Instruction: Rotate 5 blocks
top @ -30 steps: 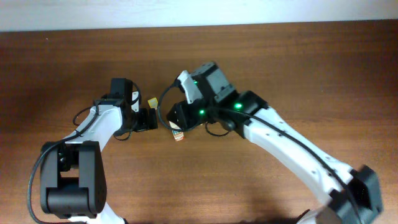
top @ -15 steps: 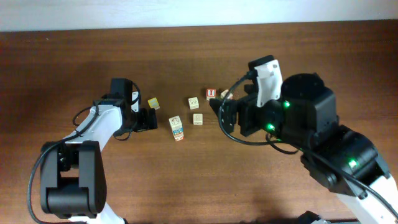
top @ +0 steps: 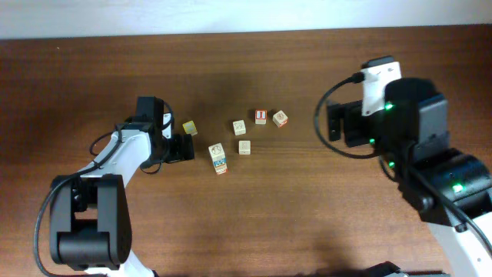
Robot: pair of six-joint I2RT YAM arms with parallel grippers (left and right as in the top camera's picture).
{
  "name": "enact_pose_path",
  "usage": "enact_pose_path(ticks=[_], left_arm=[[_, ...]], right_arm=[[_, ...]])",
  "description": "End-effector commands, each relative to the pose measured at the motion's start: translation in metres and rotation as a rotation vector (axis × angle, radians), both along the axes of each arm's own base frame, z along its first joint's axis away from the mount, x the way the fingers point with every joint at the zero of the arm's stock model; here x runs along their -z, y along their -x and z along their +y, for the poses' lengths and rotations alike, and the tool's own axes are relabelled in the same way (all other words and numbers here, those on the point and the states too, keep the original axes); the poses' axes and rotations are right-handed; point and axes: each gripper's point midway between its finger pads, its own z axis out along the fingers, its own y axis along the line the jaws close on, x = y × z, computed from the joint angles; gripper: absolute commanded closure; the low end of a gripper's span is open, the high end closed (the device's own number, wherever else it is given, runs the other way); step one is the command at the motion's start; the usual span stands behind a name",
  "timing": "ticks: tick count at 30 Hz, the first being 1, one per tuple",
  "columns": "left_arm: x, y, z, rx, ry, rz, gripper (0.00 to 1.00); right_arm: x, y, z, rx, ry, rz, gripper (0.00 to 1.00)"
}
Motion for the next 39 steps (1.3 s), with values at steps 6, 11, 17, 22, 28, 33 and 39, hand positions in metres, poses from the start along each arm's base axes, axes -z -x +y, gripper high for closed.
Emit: enact_pose_path(ticks=[6,11,17,22,28,33,39], left_arm=[[0.013,0.011,0.003,-0.002,-0.001,0.048,0.01],[0.013,0.011,0.003,-0.003,-0.002,0.048,0.01],[0.013,0.011,0.003,-0.003,-0.002,0.048,0.01],[0.013,0.011,0.003,-0.003,-0.002,0.048,0.01],[0.013,0.011,0.003,-0.003,-0.002,0.048,0.01],[0.013,0.011,0.003,-0.003,-0.002,0.048,0.01],[0.013,0.011,0.003,-0.003,-0.002,0.048,0.01]], right_arm=[[-0.026,0.03,-0.05,0.048,-0.007,-0.293,0.01],[0.048,0.049,-0.058,0.068,-0.022,-0.504,0.01],[0.121,0.066,-0.057,0.062,-0.033,-0.588,0.01],[0.16,0.072,-0.057,0.063,-0.033,-0.593,0.01],[0.192,0.075,-0.06,0.078,-0.023,-0.514,0.01],[0.192,0.075,-0.06,0.078,-0.023,-0.514,0.01],[0.192,0.075,-0.06,0.078,-0.023,-0.514,0.02]])
